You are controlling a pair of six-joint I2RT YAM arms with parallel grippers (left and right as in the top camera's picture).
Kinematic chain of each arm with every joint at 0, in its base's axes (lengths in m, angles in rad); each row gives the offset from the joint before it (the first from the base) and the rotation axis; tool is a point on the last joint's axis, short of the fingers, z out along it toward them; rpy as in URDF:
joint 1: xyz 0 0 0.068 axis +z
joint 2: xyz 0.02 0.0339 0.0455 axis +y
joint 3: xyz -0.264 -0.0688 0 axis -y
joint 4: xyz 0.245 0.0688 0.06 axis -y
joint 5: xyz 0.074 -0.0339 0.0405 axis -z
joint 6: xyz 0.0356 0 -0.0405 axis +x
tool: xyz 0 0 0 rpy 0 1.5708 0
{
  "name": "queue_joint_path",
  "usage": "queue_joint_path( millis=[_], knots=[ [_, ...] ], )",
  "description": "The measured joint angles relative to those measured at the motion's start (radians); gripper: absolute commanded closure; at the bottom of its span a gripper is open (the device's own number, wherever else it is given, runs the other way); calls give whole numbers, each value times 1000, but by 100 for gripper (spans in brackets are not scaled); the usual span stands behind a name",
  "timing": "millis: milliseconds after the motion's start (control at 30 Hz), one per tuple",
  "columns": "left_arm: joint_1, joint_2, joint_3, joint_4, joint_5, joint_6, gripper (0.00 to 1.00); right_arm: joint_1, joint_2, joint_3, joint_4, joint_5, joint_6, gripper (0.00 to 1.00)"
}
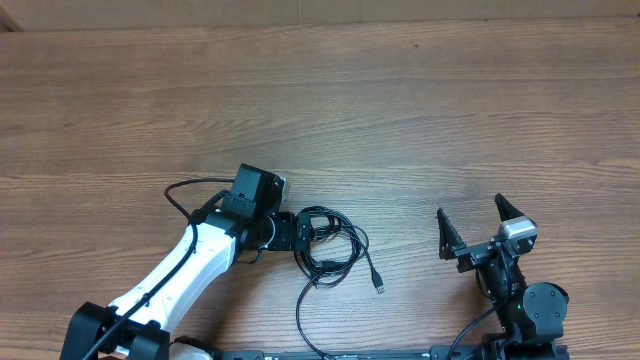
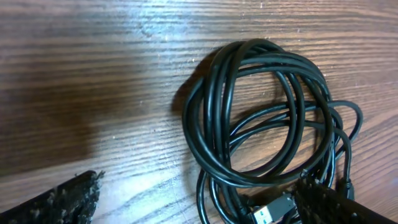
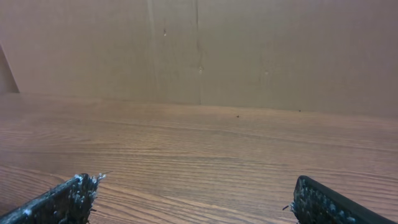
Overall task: Untangle cables
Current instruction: 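Lower the left gripper over the cable bundle's top loops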
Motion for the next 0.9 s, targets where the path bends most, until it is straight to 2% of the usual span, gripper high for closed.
queue_joint_path(
  millis=[100, 300, 600, 900],
  knots=[
    [-2, 0, 3, -33, -17, -60, 0, 0, 0, 0, 0, 0, -1, 0],
    [-56, 0, 10, -123, -137, -254, 0, 0, 0, 0, 0, 0, -1, 0],
    [-188, 0, 63, -111, -220, -399, 0, 0, 0, 0, 0, 0, -1, 0],
    [-231, 0, 94, -18, -238, -522, 0, 0, 0, 0, 1, 0, 0, 0]
  ],
)
